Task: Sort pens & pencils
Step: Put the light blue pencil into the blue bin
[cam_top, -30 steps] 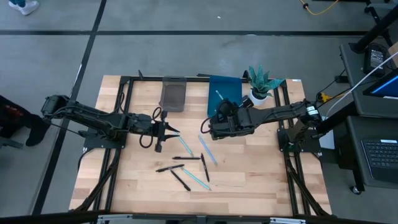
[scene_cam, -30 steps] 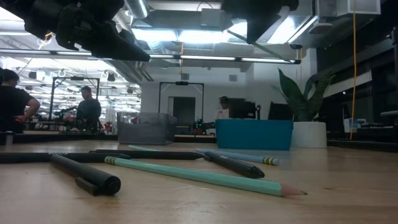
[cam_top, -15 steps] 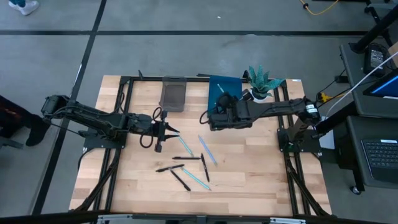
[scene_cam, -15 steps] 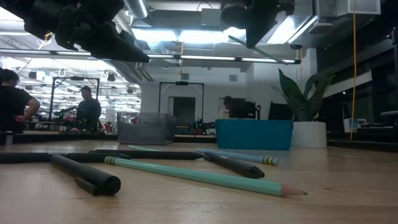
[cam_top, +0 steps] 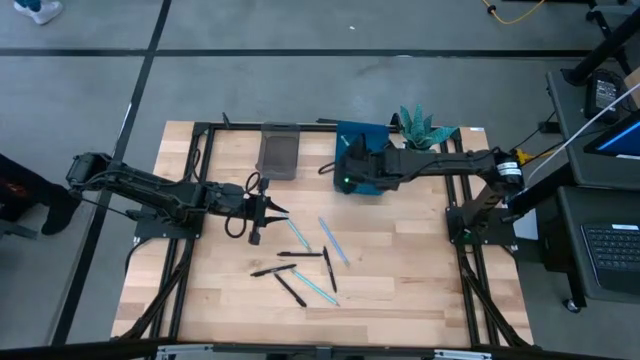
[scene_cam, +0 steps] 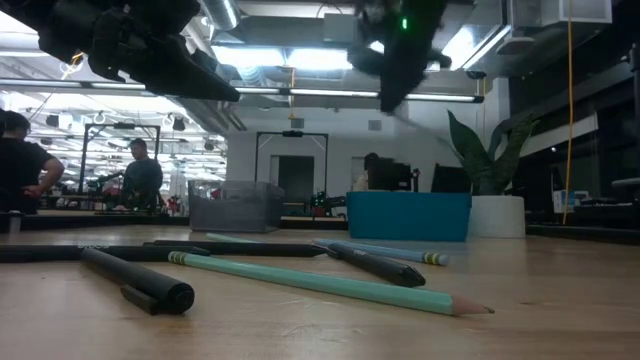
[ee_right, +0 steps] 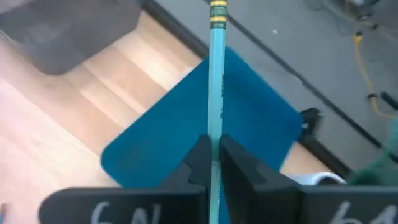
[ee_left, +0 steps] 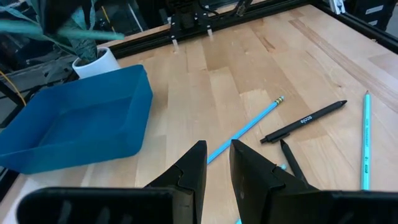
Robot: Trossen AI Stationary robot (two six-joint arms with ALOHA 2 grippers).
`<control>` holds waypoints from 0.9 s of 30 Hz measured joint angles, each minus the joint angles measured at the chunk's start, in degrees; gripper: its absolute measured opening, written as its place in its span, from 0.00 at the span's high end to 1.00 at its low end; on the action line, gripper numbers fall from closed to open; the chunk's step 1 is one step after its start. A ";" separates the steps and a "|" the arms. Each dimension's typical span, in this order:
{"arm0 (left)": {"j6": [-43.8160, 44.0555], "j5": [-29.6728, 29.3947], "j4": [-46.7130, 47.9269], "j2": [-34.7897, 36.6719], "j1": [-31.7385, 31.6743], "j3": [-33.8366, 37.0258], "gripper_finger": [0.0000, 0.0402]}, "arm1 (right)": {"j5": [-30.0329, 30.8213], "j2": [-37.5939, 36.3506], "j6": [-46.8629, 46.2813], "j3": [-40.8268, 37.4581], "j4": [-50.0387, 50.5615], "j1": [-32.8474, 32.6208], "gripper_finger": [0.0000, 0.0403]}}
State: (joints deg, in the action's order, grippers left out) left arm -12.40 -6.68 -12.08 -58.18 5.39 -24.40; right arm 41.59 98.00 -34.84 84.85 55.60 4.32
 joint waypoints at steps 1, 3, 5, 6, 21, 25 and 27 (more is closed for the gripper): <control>0.00 0.00 0.02 -0.01 0.01 0.00 0.84 | -0.31 -0.45 0.58 -1.99 -1.80 0.97 0.94; 0.00 0.00 0.00 -0.01 0.00 0.00 0.84 | -2.23 -1.88 0.60 -5.46 -4.38 2.86 0.94; -0.01 0.00 0.02 0.00 0.02 0.00 0.84 | -3.68 -3.56 0.83 -8.53 -7.82 4.13 0.94; -0.13 -0.02 0.00 -0.02 0.02 0.00 0.84 | -4.05 -4.47 0.96 -10.20 -9.43 4.60 0.94; -0.17 -0.01 -0.40 -0.01 0.00 0.00 0.84 | -9.26 -16.05 12.64 -34.86 -45.52 8.31 0.94; -0.15 -0.02 -0.48 0.00 0.00 0.00 0.84 | -9.97 -18.16 14.23 -38.54 -51.01 8.26 0.94; -0.12 -0.02 -0.52 -0.02 0.00 0.00 0.84 | -10.34 -19.21 14.64 -40.35 -52.93 8.23 0.94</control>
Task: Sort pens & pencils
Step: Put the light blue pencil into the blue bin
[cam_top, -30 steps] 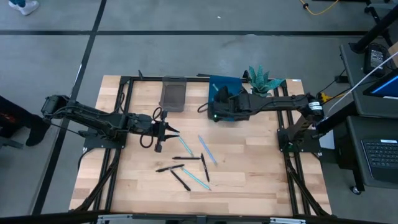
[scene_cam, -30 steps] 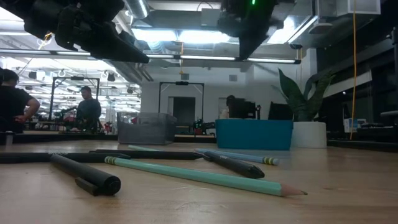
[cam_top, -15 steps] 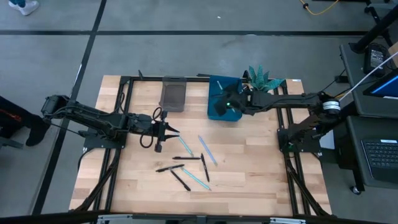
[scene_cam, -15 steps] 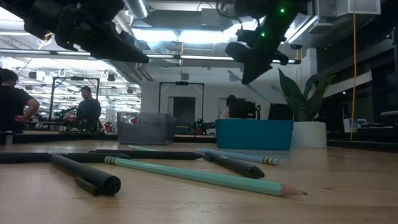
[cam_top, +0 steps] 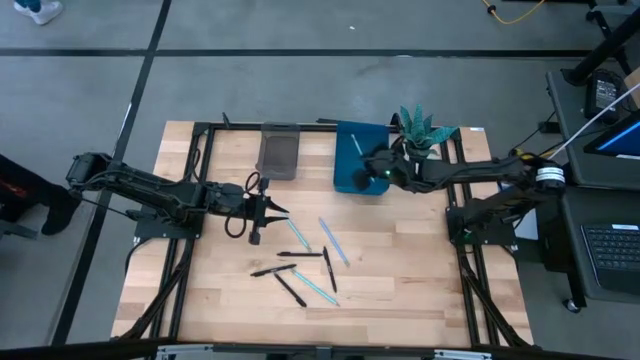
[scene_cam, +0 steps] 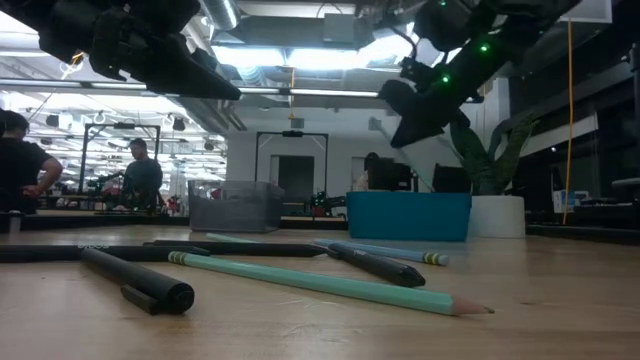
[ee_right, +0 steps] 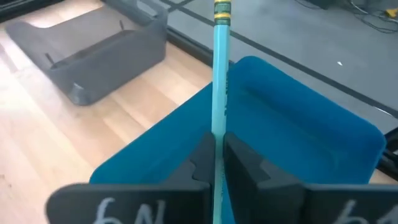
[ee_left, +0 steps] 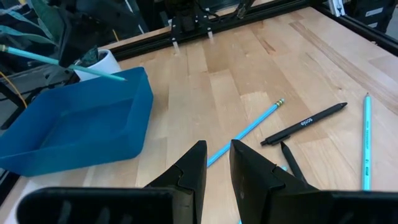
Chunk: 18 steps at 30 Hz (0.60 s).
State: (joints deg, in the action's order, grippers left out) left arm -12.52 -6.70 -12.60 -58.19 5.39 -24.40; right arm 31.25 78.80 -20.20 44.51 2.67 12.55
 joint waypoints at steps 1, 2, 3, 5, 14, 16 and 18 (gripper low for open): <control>0.02 0.00 0.00 0.01 0.00 0.00 0.84 | -0.20 -0.36 0.09 -0.71 -1.12 0.05 0.94; 0.03 0.00 0.00 0.01 0.00 0.00 0.84 | -0.80 -0.72 -0.02 -1.25 -1.41 0.29 0.94; 0.06 0.00 -0.01 0.02 0.00 0.00 0.84 | -1.41 -0.93 -0.39 -1.68 -1.26 0.66 0.94; 0.20 0.00 -0.06 0.02 0.00 0.00 0.84 | -3.76 -0.91 -1.36 -2.14 -0.74 1.66 0.94; 0.44 0.00 -0.44 0.00 0.00 0.00 0.84 | -11.42 -0.87 -2.39 -2.66 1.87 7.56 0.94; 0.44 0.00 -0.57 0.02 0.00 0.00 0.84 | -13.31 -0.87 -3.86 -2.66 3.81 9.03 0.94; 0.44 0.00 -0.84 0.00 0.00 0.00 0.84 | -15.35 -0.84 -4.81 -2.68 4.71 10.19 0.94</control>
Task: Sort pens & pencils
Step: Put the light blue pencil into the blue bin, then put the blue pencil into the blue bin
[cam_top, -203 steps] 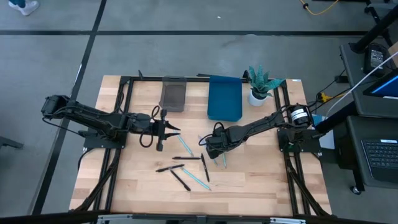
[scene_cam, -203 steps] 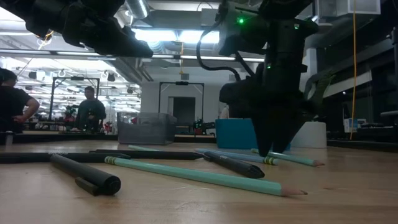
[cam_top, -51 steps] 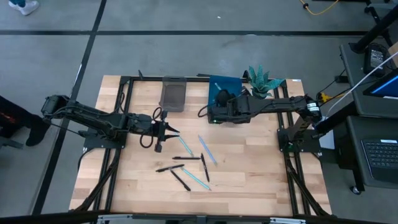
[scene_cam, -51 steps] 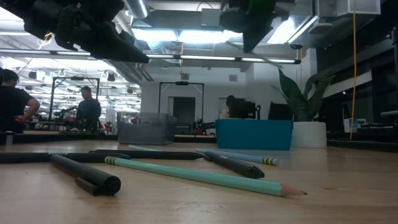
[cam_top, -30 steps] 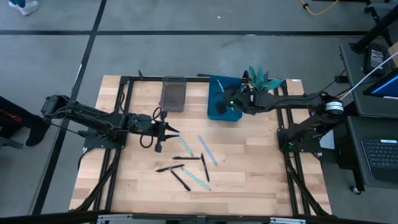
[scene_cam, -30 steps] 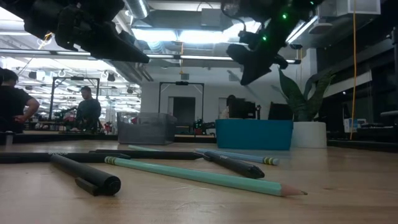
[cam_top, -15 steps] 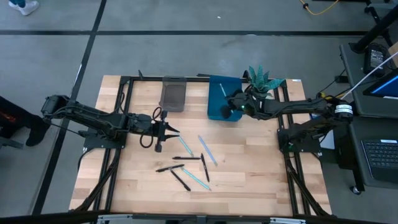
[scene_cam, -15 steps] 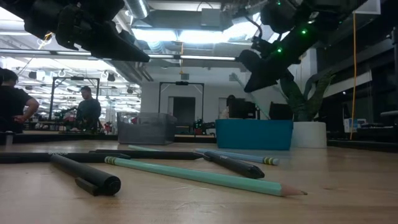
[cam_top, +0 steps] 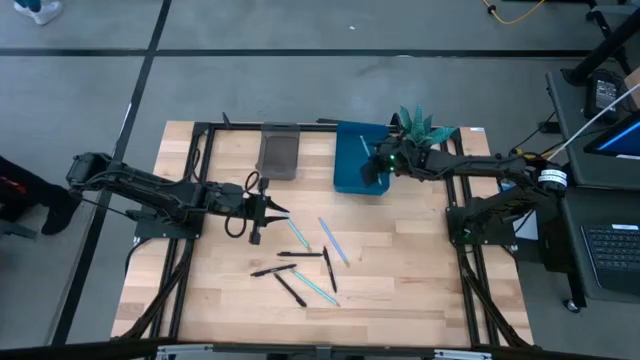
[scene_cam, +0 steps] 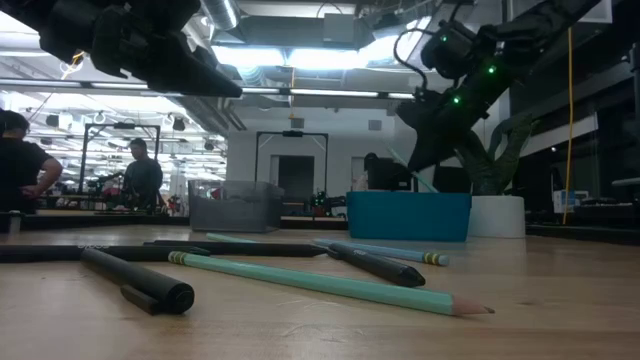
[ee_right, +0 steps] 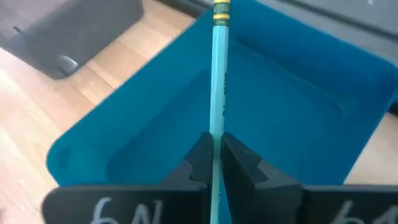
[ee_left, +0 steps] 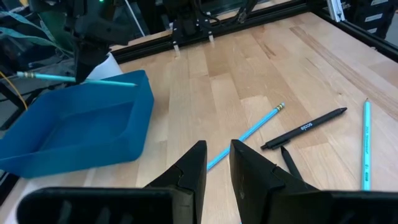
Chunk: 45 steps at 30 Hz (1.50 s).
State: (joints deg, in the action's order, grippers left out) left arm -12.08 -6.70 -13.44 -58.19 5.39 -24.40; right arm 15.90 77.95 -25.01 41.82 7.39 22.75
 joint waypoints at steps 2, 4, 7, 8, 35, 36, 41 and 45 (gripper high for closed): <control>-0.01 0.00 -0.08 0.00 0.00 0.00 0.84 | -1.27 0.00 -0.24 0.00 1.25 0.78 0.94; -0.02 0.00 -0.13 0.01 0.00 0.00 0.84 | -2.12 0.00 -0.25 0.00 2.34 1.47 0.94; -0.02 0.00 -0.17 0.02 0.00 0.00 0.84 | -3.87 0.31 -0.30 0.00 2.73 2.18 0.94; -0.02 0.00 -0.24 0.01 0.00 0.00 0.84 | -4.07 0.51 -0.48 0.00 3.21 2.41 0.94; -0.07 0.00 -0.32 0.02 0.00 0.00 0.84 | -7.10 3.48 0.55 0.00 0.09 3.12 0.79; -0.09 0.00 -0.32 0.02 0.00 0.00 0.84 | -7.13 3.48 1.34 0.00 -0.98 3.12 0.79; -0.09 0.00 -0.32 0.01 0.00 0.00 0.84 | -11.23 2.61 5.91 0.02 -9.68 3.05 0.78; -0.11 -0.02 -0.32 0.02 0.00 0.00 0.84 | -15.72 0.34 8.77 0.06 -14.47 2.97 0.78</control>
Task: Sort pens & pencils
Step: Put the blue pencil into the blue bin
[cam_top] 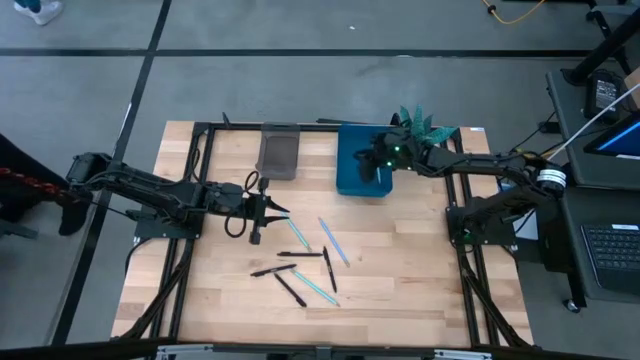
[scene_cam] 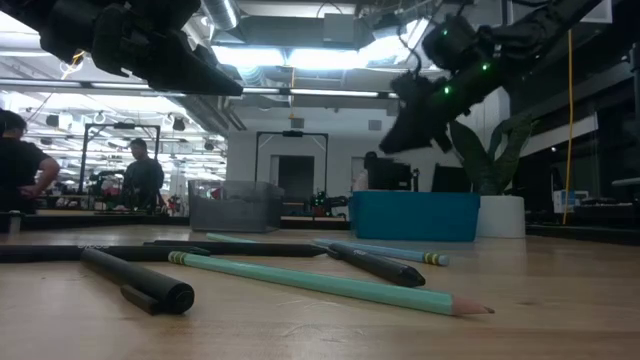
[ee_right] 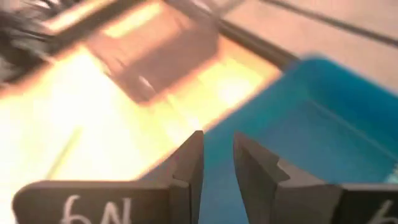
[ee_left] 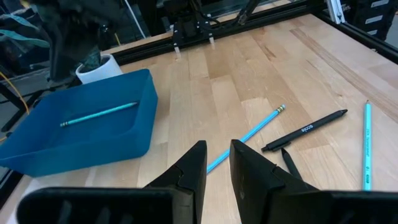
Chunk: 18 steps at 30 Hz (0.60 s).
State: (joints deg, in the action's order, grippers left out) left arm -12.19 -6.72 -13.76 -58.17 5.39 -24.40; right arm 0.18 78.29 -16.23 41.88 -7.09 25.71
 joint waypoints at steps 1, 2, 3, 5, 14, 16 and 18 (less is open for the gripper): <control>0.00 -0.02 0.00 -0.02 0.00 0.00 0.84 | -1.12 -0.72 0.08 0.01 -0.33 0.00 0.78; -0.02 -0.04 0.00 -0.01 0.00 0.00 0.84 | -2.11 -1.48 0.09 0.01 -0.44 0.02 0.78; -0.02 -0.44 -0.02 0.00 0.00 0.00 0.84 | -2.81 -2.25 0.10 0.01 -0.50 -0.02 0.78; -0.02 -2.00 -0.35 0.00 0.00 0.00 0.84 | -3.70 -3.69 0.25 0.01 -0.49 -0.51 0.78; 0.04 -6.05 -4.41 1.35 0.00 -0.02 0.84 | -3.36 -7.61 6.32 0.01 -0.64 -6.69 0.78; 1.04 -6.08 -3.74 2.71 0.00 -0.02 0.84 | -3.32 -7.91 6.91 0.03 -0.69 -8.44 0.78; 1.19 -6.08 -1.83 5.13 0.00 -0.02 0.84 | -3.34 -7.97 7.59 0.03 -0.62 -10.02 0.78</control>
State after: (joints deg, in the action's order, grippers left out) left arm -10.99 -12.80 -15.59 -53.04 5.39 -24.43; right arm -3.16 70.32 -8.64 41.91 -7.70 15.69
